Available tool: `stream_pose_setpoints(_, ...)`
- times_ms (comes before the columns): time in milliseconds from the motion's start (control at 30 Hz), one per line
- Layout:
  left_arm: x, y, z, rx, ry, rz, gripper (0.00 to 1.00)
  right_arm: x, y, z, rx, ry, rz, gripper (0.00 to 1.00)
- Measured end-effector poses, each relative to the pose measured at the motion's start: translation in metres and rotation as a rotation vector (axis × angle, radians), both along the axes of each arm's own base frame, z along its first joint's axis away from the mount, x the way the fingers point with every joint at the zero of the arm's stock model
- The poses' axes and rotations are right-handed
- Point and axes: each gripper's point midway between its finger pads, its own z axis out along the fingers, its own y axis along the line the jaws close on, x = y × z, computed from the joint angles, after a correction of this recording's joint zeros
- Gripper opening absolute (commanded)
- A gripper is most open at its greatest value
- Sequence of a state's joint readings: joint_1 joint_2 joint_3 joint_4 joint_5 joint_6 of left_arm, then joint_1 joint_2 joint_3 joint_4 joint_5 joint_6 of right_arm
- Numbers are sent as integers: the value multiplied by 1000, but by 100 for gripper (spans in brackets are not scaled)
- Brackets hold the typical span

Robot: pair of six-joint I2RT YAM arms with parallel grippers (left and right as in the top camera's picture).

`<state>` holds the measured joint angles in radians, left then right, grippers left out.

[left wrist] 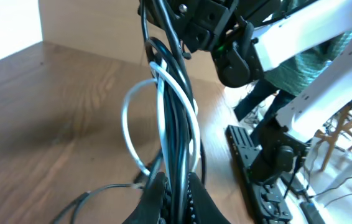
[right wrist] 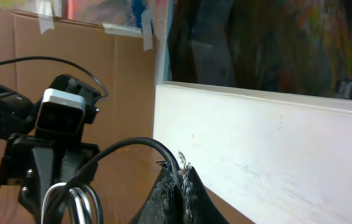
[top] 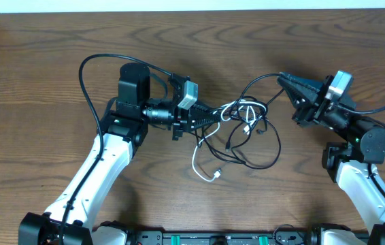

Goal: Untangle cables

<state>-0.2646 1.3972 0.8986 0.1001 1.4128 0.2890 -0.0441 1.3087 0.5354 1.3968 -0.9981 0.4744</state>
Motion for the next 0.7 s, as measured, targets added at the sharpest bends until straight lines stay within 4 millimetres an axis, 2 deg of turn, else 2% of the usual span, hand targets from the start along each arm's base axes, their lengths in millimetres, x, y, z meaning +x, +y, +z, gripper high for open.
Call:
stream_pose_setpoints(133, -2, 0, -1, 0, 11, -7, 8, -4, -1, 7, 14, -27, 3, 1)
stream_pose_setpoints(333, -11, -13, -2, 9, 6, -40, 8, -13, 7, 17, 46, -49, 35, 1)
stream_pose_setpoints(533, -18, -28, -2, 16, -50, -58, 8, -17, 29, 11, 61, 9, 103, 1)
stream_pose_setpoints(700, -19, -30, -1, 11, -68, -67, 8, -20, 44, 7, 65, 50, 144, 1)
